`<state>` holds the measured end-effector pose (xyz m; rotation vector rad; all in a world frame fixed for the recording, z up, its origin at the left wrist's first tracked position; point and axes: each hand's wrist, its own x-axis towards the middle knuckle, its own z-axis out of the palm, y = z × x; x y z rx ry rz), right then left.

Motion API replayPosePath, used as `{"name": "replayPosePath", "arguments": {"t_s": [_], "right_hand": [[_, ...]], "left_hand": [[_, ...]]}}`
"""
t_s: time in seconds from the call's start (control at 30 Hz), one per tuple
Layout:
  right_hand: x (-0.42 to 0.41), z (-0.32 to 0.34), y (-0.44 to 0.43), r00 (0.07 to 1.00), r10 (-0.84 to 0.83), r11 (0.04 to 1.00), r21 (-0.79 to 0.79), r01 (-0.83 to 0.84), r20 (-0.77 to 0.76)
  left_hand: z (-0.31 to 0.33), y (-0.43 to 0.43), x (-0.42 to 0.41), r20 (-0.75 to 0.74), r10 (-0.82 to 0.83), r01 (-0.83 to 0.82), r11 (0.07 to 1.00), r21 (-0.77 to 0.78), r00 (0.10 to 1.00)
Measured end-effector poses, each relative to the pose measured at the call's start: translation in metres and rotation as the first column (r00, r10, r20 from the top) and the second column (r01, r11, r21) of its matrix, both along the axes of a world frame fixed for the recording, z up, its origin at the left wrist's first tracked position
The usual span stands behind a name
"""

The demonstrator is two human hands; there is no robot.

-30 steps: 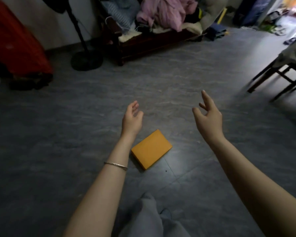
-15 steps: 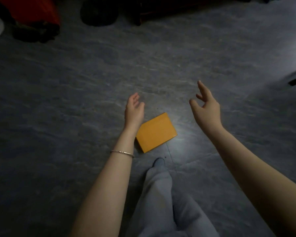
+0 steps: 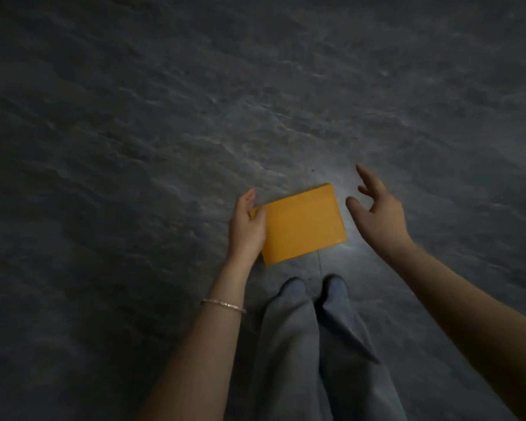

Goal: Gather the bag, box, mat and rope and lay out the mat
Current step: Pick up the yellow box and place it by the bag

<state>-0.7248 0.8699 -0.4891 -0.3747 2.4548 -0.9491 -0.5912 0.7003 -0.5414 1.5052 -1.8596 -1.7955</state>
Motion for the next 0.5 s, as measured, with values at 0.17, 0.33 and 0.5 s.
{"name": "replayPosePath", "arguments": {"t_s": [0.17,0.33,0.5], "right_hand": [[-0.018,-0.129,0.003,0.995,0.068,0.995,0.071,-0.073,0.078],[-0.02,-0.248,0.01,0.984,0.165,0.973,0.15,-0.174,0.069],[-0.03,-0.364,0.035,0.952,0.303,0.86,0.422,-0.286,0.026]], "left_hand": [[-0.128,0.012,0.009,0.157,-0.02,0.022,1.0,-0.012,0.987],[-0.238,0.024,0.01,0.336,-0.149,0.161,0.987,-0.009,0.93],[-0.328,0.024,0.008,0.482,-0.17,0.202,0.979,-0.015,0.86]]}}
